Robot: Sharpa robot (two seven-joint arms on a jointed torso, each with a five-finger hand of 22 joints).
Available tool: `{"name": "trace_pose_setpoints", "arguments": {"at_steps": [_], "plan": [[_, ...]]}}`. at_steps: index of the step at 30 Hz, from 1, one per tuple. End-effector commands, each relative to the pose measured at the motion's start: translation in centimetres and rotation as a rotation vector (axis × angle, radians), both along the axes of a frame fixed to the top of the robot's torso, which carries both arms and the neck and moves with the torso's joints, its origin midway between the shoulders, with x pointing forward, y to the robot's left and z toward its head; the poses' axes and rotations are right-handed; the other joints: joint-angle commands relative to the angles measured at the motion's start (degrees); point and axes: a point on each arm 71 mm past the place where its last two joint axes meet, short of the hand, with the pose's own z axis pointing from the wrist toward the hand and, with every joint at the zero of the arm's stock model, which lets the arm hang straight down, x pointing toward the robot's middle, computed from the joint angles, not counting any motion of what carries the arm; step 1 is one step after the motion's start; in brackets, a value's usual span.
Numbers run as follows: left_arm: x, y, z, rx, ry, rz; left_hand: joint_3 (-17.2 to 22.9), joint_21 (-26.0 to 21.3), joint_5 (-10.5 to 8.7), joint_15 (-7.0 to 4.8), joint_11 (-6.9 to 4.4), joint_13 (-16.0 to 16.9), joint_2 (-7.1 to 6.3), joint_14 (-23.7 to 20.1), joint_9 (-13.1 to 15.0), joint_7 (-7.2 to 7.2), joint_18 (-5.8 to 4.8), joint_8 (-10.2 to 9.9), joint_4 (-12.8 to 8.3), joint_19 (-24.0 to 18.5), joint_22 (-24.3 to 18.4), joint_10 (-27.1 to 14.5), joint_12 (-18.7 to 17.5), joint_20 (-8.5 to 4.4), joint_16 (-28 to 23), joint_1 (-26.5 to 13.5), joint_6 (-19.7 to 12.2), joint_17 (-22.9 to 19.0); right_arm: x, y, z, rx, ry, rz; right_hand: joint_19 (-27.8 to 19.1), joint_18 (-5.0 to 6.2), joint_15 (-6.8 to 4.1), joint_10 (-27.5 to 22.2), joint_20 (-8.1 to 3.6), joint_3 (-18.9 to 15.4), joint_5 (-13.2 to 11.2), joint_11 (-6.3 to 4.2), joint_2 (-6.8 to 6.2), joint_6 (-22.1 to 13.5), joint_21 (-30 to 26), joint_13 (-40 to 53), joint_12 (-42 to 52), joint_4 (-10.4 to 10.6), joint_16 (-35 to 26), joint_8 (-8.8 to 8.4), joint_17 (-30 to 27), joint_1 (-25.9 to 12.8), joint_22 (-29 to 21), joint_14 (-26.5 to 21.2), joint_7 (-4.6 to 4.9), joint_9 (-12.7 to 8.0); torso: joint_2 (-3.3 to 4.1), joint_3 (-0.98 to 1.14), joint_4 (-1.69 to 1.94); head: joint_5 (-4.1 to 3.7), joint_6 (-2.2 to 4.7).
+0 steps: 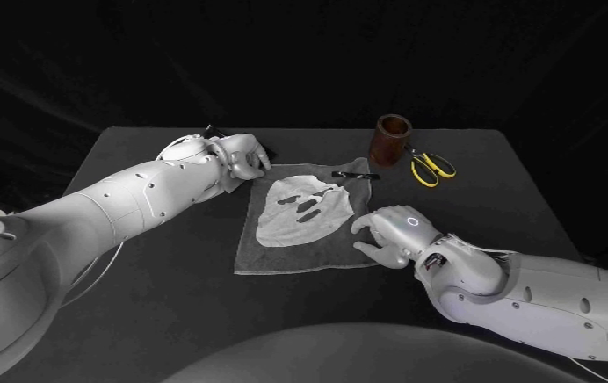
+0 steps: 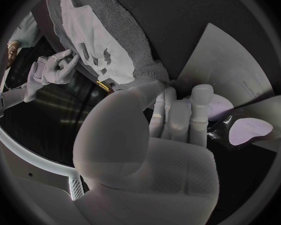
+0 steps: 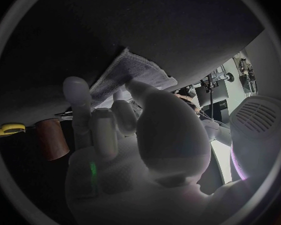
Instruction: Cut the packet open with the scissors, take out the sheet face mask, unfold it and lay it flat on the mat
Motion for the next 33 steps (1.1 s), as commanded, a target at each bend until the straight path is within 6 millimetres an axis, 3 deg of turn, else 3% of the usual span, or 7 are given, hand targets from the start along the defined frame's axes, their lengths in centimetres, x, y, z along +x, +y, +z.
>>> {"name": "trace_pose_setpoints", "arguments": {"at_steps": [1, 10, 19, 27, 33], "plan": [[-0.4, 0.8, -1.4, 0.067, 0.064, 0.024, -0.41, -0.32, -0.1, 0.25, 0.0, 0.14, 0.14, -0.2, -0.47, 0.15, -0.26, -0.29, -0.02, -0.42, 0.02, -0.44, 0.38, 0.03, 0.28, -0.22, -0.69, 0.02, -0.8, -1.5, -1.9, -0.132, 0.111, -0.033, -0.12, 0.75, 0.14, -0.33, -0.04, -0.61, -0.4, 0.0, -0.83, 0.43, -0.16, 0.11, -0.2, -0.55, -0.17, -0.24, 5.59, 1.44, 0.1, 3.1, -0.15, 0.1, 0.03, -0.01, 0.1, -0.15, 0.0], [-0.4, 1.2, -1.4, 0.074, 0.071, 0.032, -0.44, -0.29, -0.1, 0.25, -0.03, 0.3, 0.24, -0.25, -0.48, 0.15, -0.26, -0.32, -0.04, -0.43, 0.05, -0.5, 0.66, 0.05, 0.32, -0.14, -0.73, 0.02, -1.5, -2.7, -2.0, -0.159, 0.118, -0.056, -0.07, 0.71, 0.16, -0.3, -0.09, -1.02, -0.4, -0.01, -0.91, 0.95, -0.08, 0.1, -0.19, -0.34, -0.09, -0.16, 5.7, 1.27, 0.26, 3.14, -0.2, 0.05, -0.06, -0.1, 0.09, -0.45, 0.0], [-0.3, 1.4, -1.5, 0.078, 0.072, 0.038, -0.47, -0.31, -0.1, 0.23, -0.05, 0.44, 0.31, -0.28, -0.47, 0.18, -0.25, -0.32, -0.06, -0.47, 0.04, -0.5, 0.9, 0.06, 0.35, -0.1, -0.72, 0.01, -2.1, -3.1, -2.0, -0.172, 0.131, -0.057, -0.06, 0.7, 0.14, -0.28, -0.13, -1.45, -0.41, -0.08, -1.14, 1.37, -0.11, 0.06, -0.21, -0.24, -0.09, -0.09, 5.71, 1.25, 0.31, 3.16, -0.31, 0.0, 0.05, -0.06, 0.22, -0.59, 0.0], [-0.3, 1.6, -1.4, 0.078, 0.069, 0.042, -0.49, -0.36, -0.1, 0.23, -0.06, 0.49, 0.31, -0.29, -0.47, 0.19, -0.23, -0.33, -0.06, -0.52, 0.01, -0.51, 1.0, 0.06, 0.37, -0.1, -0.73, 0.02, -2.8, -3.4, -2.0, -0.182, 0.151, -0.051, 0.02, 0.66, 0.11, -0.15, -0.17, -1.98, -0.4, -0.14, -1.4, 1.68, -0.02, 0.17, -0.04, -0.08, -0.03, -0.07, 5.81, 1.15, 0.47, 3.21, -0.39, -0.07, -0.06, -0.09, 0.01, -0.73, 0.0], [-0.3, 1.6, -1.4, 0.077, 0.067, 0.042, -0.49, -0.36, -0.1, 0.23, -0.06, 0.49, 0.31, -0.29, -0.47, 0.19, -0.23, -0.33, -0.06, -0.52, 0.01, -0.51, 1.0, 0.06, 0.37, -0.1, -0.73, 0.02, -3.4, -3.3, -2.0, -0.169, 0.156, -0.045, 0.11, 0.64, 0.08, -0.05, -0.21, -2.42, -0.39, -0.19, -1.43, 1.96, 0.04, 0.21, 0.04, 0.22, 0.01, -0.05, 5.87, 0.94, 0.58, 3.26, -0.46, -0.14, 0.01, -0.04, 0.2, -1.04, 0.0]]}}
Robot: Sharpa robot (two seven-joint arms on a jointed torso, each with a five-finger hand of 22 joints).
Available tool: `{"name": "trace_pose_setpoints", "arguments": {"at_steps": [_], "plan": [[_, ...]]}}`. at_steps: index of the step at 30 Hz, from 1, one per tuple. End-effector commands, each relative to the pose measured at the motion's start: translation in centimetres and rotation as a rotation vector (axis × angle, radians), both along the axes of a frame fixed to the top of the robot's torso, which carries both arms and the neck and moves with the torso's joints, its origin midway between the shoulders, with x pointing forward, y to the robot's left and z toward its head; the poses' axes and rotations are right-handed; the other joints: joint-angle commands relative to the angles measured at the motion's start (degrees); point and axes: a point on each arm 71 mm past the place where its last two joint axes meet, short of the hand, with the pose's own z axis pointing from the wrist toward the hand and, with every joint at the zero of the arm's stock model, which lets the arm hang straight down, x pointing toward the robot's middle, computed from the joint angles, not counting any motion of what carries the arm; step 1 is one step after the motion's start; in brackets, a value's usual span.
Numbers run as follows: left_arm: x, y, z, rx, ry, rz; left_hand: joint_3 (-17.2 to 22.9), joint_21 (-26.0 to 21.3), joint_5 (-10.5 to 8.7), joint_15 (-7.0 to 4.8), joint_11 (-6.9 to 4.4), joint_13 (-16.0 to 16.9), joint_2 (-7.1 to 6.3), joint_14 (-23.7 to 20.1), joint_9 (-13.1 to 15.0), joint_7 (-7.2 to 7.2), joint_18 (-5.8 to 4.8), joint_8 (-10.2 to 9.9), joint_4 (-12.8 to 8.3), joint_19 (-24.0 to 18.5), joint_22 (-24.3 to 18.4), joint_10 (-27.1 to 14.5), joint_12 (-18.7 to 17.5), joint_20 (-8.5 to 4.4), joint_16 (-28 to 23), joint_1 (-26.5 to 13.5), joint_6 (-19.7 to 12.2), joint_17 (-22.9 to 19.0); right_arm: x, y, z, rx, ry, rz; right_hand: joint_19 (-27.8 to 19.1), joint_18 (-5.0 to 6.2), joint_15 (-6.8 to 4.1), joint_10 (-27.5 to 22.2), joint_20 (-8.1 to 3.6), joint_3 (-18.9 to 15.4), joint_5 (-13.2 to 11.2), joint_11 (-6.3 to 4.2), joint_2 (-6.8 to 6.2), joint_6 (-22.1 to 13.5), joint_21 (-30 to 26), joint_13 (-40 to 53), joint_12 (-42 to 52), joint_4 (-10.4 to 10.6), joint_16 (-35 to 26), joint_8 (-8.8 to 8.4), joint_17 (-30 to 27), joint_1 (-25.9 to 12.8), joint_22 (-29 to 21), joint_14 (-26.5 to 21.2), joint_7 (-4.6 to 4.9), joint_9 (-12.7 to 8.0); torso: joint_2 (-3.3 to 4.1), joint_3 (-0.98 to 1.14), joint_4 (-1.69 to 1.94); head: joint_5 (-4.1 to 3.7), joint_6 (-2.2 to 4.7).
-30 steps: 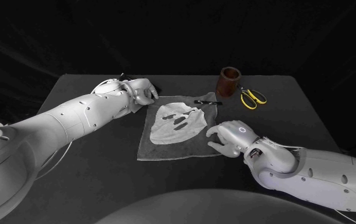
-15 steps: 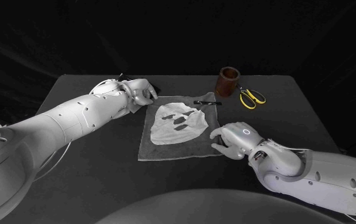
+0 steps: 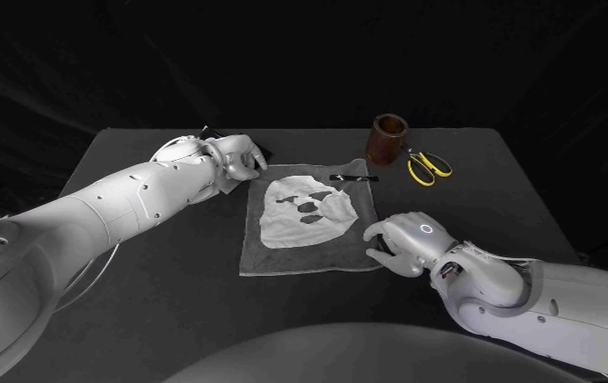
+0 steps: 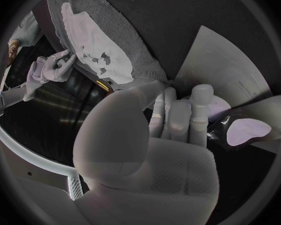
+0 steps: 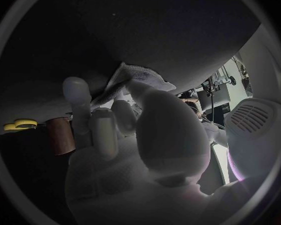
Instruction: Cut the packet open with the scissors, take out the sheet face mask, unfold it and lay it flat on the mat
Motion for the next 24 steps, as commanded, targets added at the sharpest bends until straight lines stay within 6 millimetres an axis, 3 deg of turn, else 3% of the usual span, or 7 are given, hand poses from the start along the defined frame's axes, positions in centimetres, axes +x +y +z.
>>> {"name": "trace_pose_setpoints", "arguments": {"at_steps": [1, 10, 16, 22, 24], "plan": [[-0.4, 1.2, -1.4, 0.078, 0.058, 0.038, -0.34, -0.35, -0.1, 0.23, -0.05, 0.05, 0.3, -0.28, -0.47, 0.61, -0.23, -0.08, 0.1, -0.53, 0.02, -0.52, 0.24, 0.06, 0.39, -0.09, -0.31, 0.06, -1.4, -1.0, -2.3, -0.114, 0.135, -0.023, 0.11, 0.95, 0.08, -0.04, -0.21, -1.3, -0.38, -0.19, -1.58, 0.64, 0.04, 0.02, 0.04, -0.9, 0.21, 0.11, 5.82, 0.78, 0.11, 3.26, 0.18, 0.08, 0.04, 0.04, 0.08, -0.15, 0.0], [-0.4, 1.4, -1.4, 0.077, 0.055, 0.039, -0.36, -0.35, -0.1, 0.22, -0.07, 0.12, 0.32, -0.37, -0.47, 0.61, -0.22, -0.1, 0.09, -0.54, 0.03, -0.53, 0.35, 0.06, 0.37, -0.08, -0.33, -0.04, -1.5, -1.0, -1.9, -0.063, 0.102, -0.033, 0.23, 0.94, -0.02, 0.08, -0.27, -2.07, -0.38, -0.28, -1.38, 1.04, -0.03, -0.01, 0.05, -0.19, 0.19, 0.1, 5.83, 0.43, 0.17, 3.31, 0.07, -0.07, 0.08, 0.04, 0.17, -0.19, 0.0], [-0.4, 1.4, -1.2, 0.061, 0.035, 0.033, -0.39, -0.63, -0.1, 0.22, -0.07, 0.17, 0.32, -0.51, -0.48, 0.59, -0.14, -0.11, 0.08, -0.78, -0.21, -0.57, 0.43, 0.06, 0.3, -0.08, -0.35, -0.23, -1.4, -0.9, -1.2, 0.065, 0.037, -0.047, -0.05, 1.07, -0.06, -0.31, -0.26, -3.21, -0.36, -0.23, -1.4, 0.35, -1.06, -0.7, -0.82, 0.52, -0.31, -0.48, 5.3, 0.37, -0.46, 3.14, 0.18, -0.45, 0.1, 0.04, 0.28, -0.37, 0.0], [-0.4, 1.1, -0.6, -0.021, -0.028, 0.021, -0.57, -1.11, -0.1, 0.25, -0.01, 0.28, 0.08, -0.95, -0.54, 0.18, -0.02, -0.32, 0.07, -1.25, -0.58, -1.2, 0.55, 0.09, 0.17, -0.19, -0.67, -0.71, -0.5, -0.6, -0.1, 0.242, 0.002, -0.033, -0.3, 1.21, 0.06, -0.41, -0.21, -3.11, -0.34, -0.08, -0.02, -0.14, -2.06, -0.91, -1.07, 1.06, -0.66, -1.02, 4.97, 1.53, -1.04, 3.03, 0.43, -0.83, 0.06, 0.05, 0.37, -0.54, 0.0], [-0.4, 1.0, -0.3, -0.063, -0.049, 0.019, -0.7, -2.7, -0.1, 0.37, 0.16, 0.2, -0.16, -2.6, -0.61, 0.44, 0.35, -0.53, 0.08, -2.64, -1.85, -1.92, 0.33, 0.14, -0.77, -0.31, -1.01, -2.83, 0.1, -0.5, 0.4, 0.292, -0.001, -0.033, 0.15, 1.06, 0.06, -0.12, -0.15, -2.68, -0.23, 0.0, 0.88, -0.25, -1.37, -0.52, -0.55, 1.3, -0.21, -1.25, 5.52, 2.1, -0.44, 3.23, 0.56, -1.02, 0.09, 0.04, 0.39, -0.55, 0.0]]}}
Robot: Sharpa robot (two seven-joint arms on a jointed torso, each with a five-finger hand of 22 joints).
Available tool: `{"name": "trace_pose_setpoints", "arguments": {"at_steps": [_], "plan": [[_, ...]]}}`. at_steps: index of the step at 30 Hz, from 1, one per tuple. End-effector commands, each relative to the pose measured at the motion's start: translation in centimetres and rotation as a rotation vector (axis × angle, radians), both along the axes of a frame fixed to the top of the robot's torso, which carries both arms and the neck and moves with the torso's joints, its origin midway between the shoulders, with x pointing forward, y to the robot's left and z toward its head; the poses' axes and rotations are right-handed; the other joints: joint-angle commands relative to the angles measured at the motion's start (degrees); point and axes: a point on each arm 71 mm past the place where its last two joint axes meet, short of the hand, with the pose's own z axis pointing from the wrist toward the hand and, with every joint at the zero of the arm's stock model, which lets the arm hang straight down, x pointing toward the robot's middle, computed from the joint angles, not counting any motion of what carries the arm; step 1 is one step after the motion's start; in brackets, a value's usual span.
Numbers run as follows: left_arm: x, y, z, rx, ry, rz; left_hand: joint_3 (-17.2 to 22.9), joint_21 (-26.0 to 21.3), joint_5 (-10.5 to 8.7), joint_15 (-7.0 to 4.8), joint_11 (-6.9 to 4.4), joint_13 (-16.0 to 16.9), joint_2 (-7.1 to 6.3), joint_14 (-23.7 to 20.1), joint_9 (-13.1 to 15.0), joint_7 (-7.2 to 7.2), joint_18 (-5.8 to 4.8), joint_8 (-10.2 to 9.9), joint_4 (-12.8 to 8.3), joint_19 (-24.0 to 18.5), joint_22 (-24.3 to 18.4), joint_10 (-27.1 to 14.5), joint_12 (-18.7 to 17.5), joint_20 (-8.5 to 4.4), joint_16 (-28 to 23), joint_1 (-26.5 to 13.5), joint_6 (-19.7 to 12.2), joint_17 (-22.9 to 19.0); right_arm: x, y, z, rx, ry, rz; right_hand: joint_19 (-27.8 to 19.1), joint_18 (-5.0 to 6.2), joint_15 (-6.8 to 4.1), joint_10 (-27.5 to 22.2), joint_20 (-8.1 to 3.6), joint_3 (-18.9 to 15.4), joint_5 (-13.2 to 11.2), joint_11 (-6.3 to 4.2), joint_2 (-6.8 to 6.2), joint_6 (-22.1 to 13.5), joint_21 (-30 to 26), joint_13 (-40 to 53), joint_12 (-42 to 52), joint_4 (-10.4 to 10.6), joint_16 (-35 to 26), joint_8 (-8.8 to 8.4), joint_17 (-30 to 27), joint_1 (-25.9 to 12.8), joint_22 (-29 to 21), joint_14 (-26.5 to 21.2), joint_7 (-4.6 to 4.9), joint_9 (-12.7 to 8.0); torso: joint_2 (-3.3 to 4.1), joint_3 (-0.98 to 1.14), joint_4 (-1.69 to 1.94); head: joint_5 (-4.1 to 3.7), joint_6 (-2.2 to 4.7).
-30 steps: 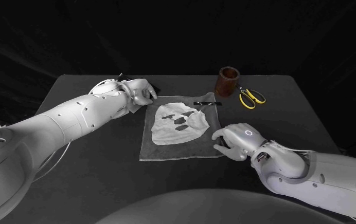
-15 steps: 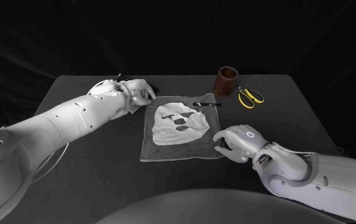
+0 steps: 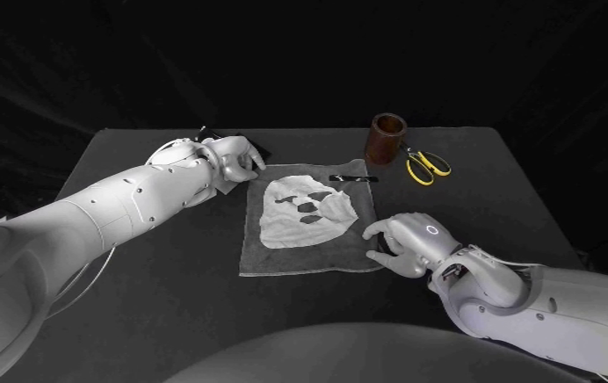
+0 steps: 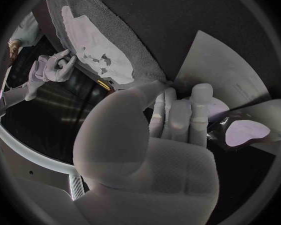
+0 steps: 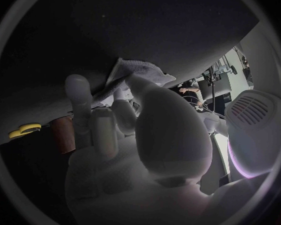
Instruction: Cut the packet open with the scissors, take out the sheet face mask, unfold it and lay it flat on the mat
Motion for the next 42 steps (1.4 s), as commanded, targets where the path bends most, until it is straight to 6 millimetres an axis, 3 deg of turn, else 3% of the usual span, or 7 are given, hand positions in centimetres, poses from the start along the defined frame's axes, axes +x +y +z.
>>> {"name": "trace_pose_setpoints", "arguments": {"at_steps": [1, 9, 16, 21, 30, 34, 42], "plan": [[-0.1, 0.7, -0.1, -0.051, -0.038, 0.027, -0.39, -1.04, -0.1, 0.11, 0.07, -0.05, -0.17, -1.1, 0.15, 0.29, 0.39, -0.34, 0.08, -0.88, -0.75, -0.75, 0.09, 0.1, -0.51, -0.31, -0.72, -1.25, 0.6, 0.2, 0.6, 0.164, 0.015, 0.015, 0.37, 0.26, -0.04, 0.1, 0.06, 0.56, 0.29, 0.21, 2.44, -0.43, 0.64, 0.55, 0.69, 0.44, 0.47, -0.42, 5.57, 0.63, 0.58, 3.32, 0.21, -0.17, -0.01, -0.04, 0.0, -0.02, 0.0], [-0.7, 0.4, 1.6, -0.271, -0.134, 0.016, -1.35, -5.78, -0.1, 0.86, 0.9, -0.62, -1.15, -5.23, 0.09, 0.39, 1.29, -0.64, 0.31, -5.1, -4.37, -2.47, -0.71, 0.68, -2.83, -1.08, -1.1, -5.9, 3.7, 0.0, 3.8, 0.352, 0.006, 0.015, 3.65, -0.82, -0.36, 2.53, 0.11, 2.25, 0.72, 0.0, 4.84, 0.7, 6.88, 4.27, 5.5, 0.8, 3.26, -0.53, 8.9, 1.67, 5.55, 4.43, 0.05, -0.61, -0.02, -0.11, -0.04, -0.24, 0.0], [-1.2, 0.5, 3.8, -0.527, -0.166, 0.077, -1.45, -8.19, -0.08, 1.25, 1.19, -0.84, -1.04, -8.35, 0.23, 0.94, 1.67, -0.32, 0.08, -7.77, -5.88, -2.42, -0.48, 1.14, -4.14, -0.76, -0.27, -8.78, 6.8, -0.2, 5.6, 0.308, 0.067, -0.012, 4.62, -1.09, -0.57, 3.3, -0.04, 3.18, 0.94, -0.24, 6.1, 1.71, 8.7, 5.64, 7.22, 1.05, 3.77, -0.42, 9.5, 1.4, 7.09, 4.59, -0.28, -0.79, -0.12, -0.08, 0.06, -0.35, 0.18], [-1.5, 0.9, 5.2, -0.622, -0.115, 0.111, -1.35, -8.42, -0.08, 1.37, 1.34, -1.2, -0.86, -9.52, 0.3, 1.56, 1.72, -0.15, 0.07, -8.07, -5.97, -2.73, -0.87, 1.29, -4.63, -0.75, 0.2, -10.03, 9.4, -0.7, 5.9, 0.199, 0.108, -0.058, 4.71, -1.1, -0.61, 3.49, -0.09, 3.06, 0.73, -0.25, 5.9, 1.75, 8.85, 6.01, 7.67, 1.22, 3.82, -0.53, 9.54, 0.86, 7.26, 4.61, -0.28, -0.89, -0.12, -0.02, 0.08, -0.19, 0.5], [-2.9, 2.8, 7.2, -0.655, 0.016, 0.135, -0.67, -8.91, -0.09, 1.91, 2.2, -4.71, -0.09, -11.09, 0.29, 3.1, 1.83, -0.19, 0.52, -7.09, -6.69, -2.68, -5.36, 1.74, -6.8, -1.21, 0.71, -14.21, 14.3, -0.4, 7.4, -0.02, 0.109, -0.139, 4.93, -1.21, -0.42, 3.56, -0.03, 2.96, 0.75, 0.05, 4.91, 0.66, 9.33, 6.34, 8.03, 1.01, 3.94, -1.43, 9.67, 0.31, 7.83, 4.65, 0.12, -1.4, -0.08, 0.36, 0.25, -0.26, 1.06], [-3.9, 3.6, 7.3, -0.67, 0.065, 0.145, -0.88, -8.57, -0.09, 1.88, 2.21, -5.45, -0.18, -8.66, 0.16, 3.4, 1.82, -0.51, 0.69, -6.01, -6.72, -1.15, -5.77, 1.75, -5.87, -1.47, 0.37, -12.6, 16.0, -0.2, 7.9, -0.1, 0.109, -0.152, 4.86, -1.2, -0.27, 3.42, 0.08, 2.58, 0.68, 0.22, 4.23, 0.22, 9.2, 6.22, 7.86, 1.08, 3.89, -1.76, 9.6, -0.15, 7.83, 4.62, 0.31, -1.58, -0.07, 0.17, 0.3, -0.54, 1.15], [-6.1, 4.6, 7.3, -0.748, 0.099, 0.164, -1.38, -3.53, -0.08, 1.27, 1.45, -5.64, -0.16, -3.26, 0.29, 2.95, 0.74, -0.32, 0.82, -0.69, -3.14, 2.29, -4.43, 1.31, -3.1, -1.31, 1.33, -7.86, 18.3, 0.9, 7.3, -0.178, 0.121, -0.152, 5.37, -1.46, -0.2, 3.86, 0.16, 2.22, 0.6, 0.28, 3.86, 0.21, 10.56, 7.1, 8.94, 1.2, 4.68, -1.83, 10.6, -0.52, 8.93, 4.88, 0.33, -1.64, -0.08, 0.16, 0.31, -0.92, 1.19]]}}
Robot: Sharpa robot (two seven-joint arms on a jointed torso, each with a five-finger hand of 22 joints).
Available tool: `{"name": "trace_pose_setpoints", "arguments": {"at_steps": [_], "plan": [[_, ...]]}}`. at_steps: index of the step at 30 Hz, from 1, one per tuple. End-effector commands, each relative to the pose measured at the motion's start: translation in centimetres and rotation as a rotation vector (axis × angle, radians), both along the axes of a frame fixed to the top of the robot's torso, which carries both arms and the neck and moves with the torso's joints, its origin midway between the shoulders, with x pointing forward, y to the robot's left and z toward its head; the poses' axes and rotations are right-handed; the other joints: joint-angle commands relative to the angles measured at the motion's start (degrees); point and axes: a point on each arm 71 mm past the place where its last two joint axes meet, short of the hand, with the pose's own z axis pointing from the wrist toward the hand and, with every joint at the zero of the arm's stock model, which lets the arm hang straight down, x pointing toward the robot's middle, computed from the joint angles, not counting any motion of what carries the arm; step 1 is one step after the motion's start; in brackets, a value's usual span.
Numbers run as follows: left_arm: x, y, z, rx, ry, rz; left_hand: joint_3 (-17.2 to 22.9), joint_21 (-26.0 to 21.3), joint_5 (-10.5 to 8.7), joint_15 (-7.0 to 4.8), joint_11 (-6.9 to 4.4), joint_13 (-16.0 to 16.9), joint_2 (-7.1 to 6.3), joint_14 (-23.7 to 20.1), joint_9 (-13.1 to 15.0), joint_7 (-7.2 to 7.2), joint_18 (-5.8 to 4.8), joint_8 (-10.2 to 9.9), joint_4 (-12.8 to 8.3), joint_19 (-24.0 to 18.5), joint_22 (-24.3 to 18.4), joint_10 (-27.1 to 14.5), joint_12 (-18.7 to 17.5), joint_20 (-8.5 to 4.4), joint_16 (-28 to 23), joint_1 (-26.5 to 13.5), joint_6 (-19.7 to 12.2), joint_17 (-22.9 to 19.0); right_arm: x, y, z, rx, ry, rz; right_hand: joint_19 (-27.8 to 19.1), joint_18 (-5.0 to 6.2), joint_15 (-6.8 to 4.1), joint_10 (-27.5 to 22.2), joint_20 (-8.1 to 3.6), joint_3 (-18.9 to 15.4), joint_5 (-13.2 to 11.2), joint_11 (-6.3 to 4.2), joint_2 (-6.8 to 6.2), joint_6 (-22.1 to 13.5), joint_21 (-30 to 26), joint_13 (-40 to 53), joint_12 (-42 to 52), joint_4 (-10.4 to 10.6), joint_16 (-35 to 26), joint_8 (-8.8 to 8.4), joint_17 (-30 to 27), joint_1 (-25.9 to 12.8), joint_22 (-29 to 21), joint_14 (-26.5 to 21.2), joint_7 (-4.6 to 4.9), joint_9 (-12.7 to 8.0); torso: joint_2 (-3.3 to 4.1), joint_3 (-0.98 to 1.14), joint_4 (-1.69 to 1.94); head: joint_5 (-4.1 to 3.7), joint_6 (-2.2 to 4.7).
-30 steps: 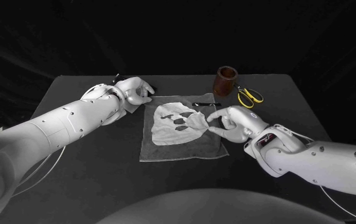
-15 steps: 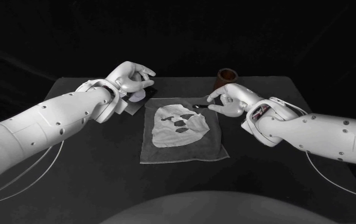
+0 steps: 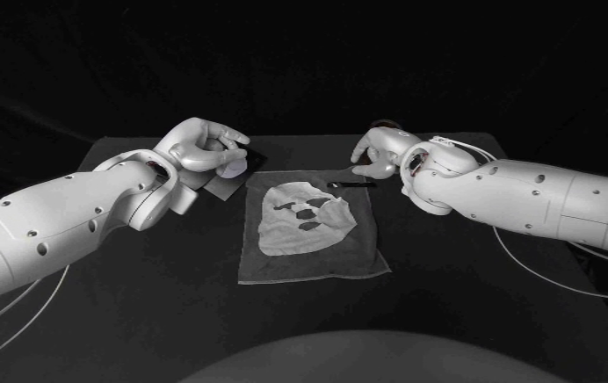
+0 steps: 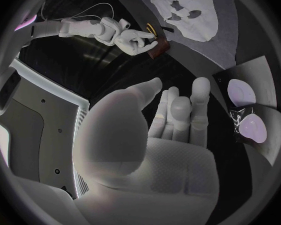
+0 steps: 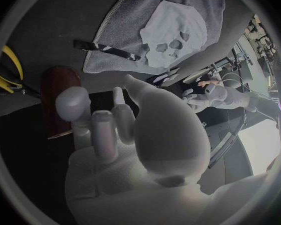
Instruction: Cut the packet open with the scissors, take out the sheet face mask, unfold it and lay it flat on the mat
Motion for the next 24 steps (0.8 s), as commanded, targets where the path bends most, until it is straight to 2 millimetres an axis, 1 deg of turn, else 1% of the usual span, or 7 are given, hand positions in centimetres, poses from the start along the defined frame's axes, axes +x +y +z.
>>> {"name": "trace_pose_setpoints", "arguments": {"at_steps": [1, 5, 12, 16, 19, 21, 24], "plan": [[-0.7, 0.2, 0.0, -0.099, 0.05, 0.017, -0.2, 1.78, -0.08, -0.32, -0.34, 0.28, 0.56, 1.8, 0.13, -0.27, -0.43, 0.09, 0.07, 1.74, 1.34, 1.26, 0.94, -0.26, 1.05, 0.07, 0.68, 1.84, 0.5, 0.1, -0.8, -0.095, 0.041, 0.002, 0.43, -0.96, 0.15, 0.41, -0.07, -0.25, -0.16, 0.27, -0.11, -0.41, 0.35, 3.74, 0.39, 0.01, 0.26, -0.4, 10.64, -0.18, 0.31, 4.97, 0.11, -0.09, 0.03, 0.01, 0.05, -0.03, 0.0], [-1.4, 0.7, 0.2, -0.158, 0.053, 0.044, -0.18, 4.71, -0.08, -0.84, -0.91, 0.91, 0.66, 4.51, 0.29, -0.67, -1.08, 0.3, 0.05, 4.4, 3.52, 2.87, 2.67, -0.76, 2.67, 0.29, 1.42, 4.89, 0.7, 0.6, -1.3, -0.106, 0.056, 0.013, 0.64, -1.04, 0.17, 0.61, -0.04, -0.42, -0.2, 0.3, -0.27, -0.44, 0.84, 4.11, 0.86, 0.01, 0.55, -0.45, 11.0, -0.27, 0.72, 5.07, 0.13, -0.13, 0.04, 0.04, 0.06, 0.27, -0.12], [-1.7, 0.2, -0.3, -0.12, 0.089, 0.037, -1.29, 5.71, -0.09, -1.0, -1.02, 1.83, -0.05, 5.85, 0.34, -0.77, -1.34, 0.15, 1.11, 5.44, 4.2, 3.59, 4.55, -1.03, 3.44, -1.28, 1.61, 6.34, 0.2, 0.9, -1.3, -0.088, 0.043, 0.034, 0.82, -1.11, 0.19, 0.78, -0.01, -0.64, -0.2, 0.31, -0.42, -0.42, 1.26, 4.42, 1.26, 0.06, 0.81, -0.48, 11.31, -0.42, 1.07, 5.16, 0.12, -0.16, -0.06, 0.04, -0.17, 0.61, 0.03], [-1.5, -1.8, -0.7, 0.027, 0.033, -0.039, -3.07, 5.81, -0.1, -0.98, -1.03, 2.26, -0.92, 6.24, 0.35, -0.84, -1.39, -0.03, 2.4, 5.71, 4.21, 3.7, 5.38, -1.03, 3.62, -2.98, 1.54, 6.61, -0.7, 1.1, -0.4, 0.049, -0.052, 0.085, 0.36, -0.85, 0.18, 0.36, 0.0, -0.56, -0.16, 0.29, -0.13, -0.26, 0.05, 3.65, 0.33, 0.1, 0.09, -0.42, 10.37, -0.33, 0.21, 4.93, 0.09, -0.16, -0.08, 0.15, -0.05, 0.43, 0.32], [-1.2, -3.9, -1.1, 0.146, -0.031, -0.109, -3.55, 5.15, -0.1, -1.05, -1.13, 2.25, -1.19, 5.87, 0.67, -1.07, -1.24, 0.43, 2.46, 5.29, 3.65, 3.39, 5.31, -1.06, 3.31, -2.79, 2.42, 5.95, -1.8, 1.2, 0.6, 0.207, -0.124, 0.151, -0.46, -0.51, 0.18, 0.1, 0.02, 0.55, -0.14, 0.28, 1.22, -0.27, -1.68, 3.43, 0.01, -0.35, -0.41, -0.51, 9.75, 0.85, -0.91, 4.73, 0.13, -0.25, -0.1, 0.15, -0.25, 0.43, 0.39], [-1.0, -5.3, -1.3, 0.221, -0.08, -0.151, -4.09, 3.96, -0.09, -1.07, -1.15, 1.8, -1.47, 5.03, 0.95, -1.15, -1.01, 0.59, 2.7, 4.48, 2.66, 2.59, 4.41, -1.09, 2.63, -2.69, 2.71, 4.69, -2.8, 1.2, 1.3, 0.311, -0.141, 0.19, -3.1, 0.45, 0.47, -2.1, 0.06, 1.39, 0.08, 0.55, 1.4, -0.68, -7.07, 0.3, -4.07, -1.02, -2.73, -0.84, 6.97, 1.63, -4.6, 3.82, 0.46, -0.46, -0.11, 0.1, -0.36, 0.17, 0.56], [-0.5, -7.4, -1.6, 0.317, -0.138, -0.201, -4.32, 3.98, -0.1, -1.17, -1.31, 1.63, -1.65, 5.15, 1.12, -1.24, -1.03, 0.61, 2.53, 4.57, 2.67, 2.82, 4.23, -1.15, 2.64, -2.14, 2.72, 4.87, -4.1, 0.8, 2.1, 0.471, -0.125, 0.208, -3.87, 0.56, 0.55, -2.75, 0.26, 1.64, 0.28, 0.68, 1.3, -0.86, -8.24, -0.51, -5.15, -1.24, -3.38, -1.01, 6.28, 1.64, -5.28, 3.51, 0.61, -0.57, -0.16, 0.19, -0.63, 0.17, 0.63]]}}
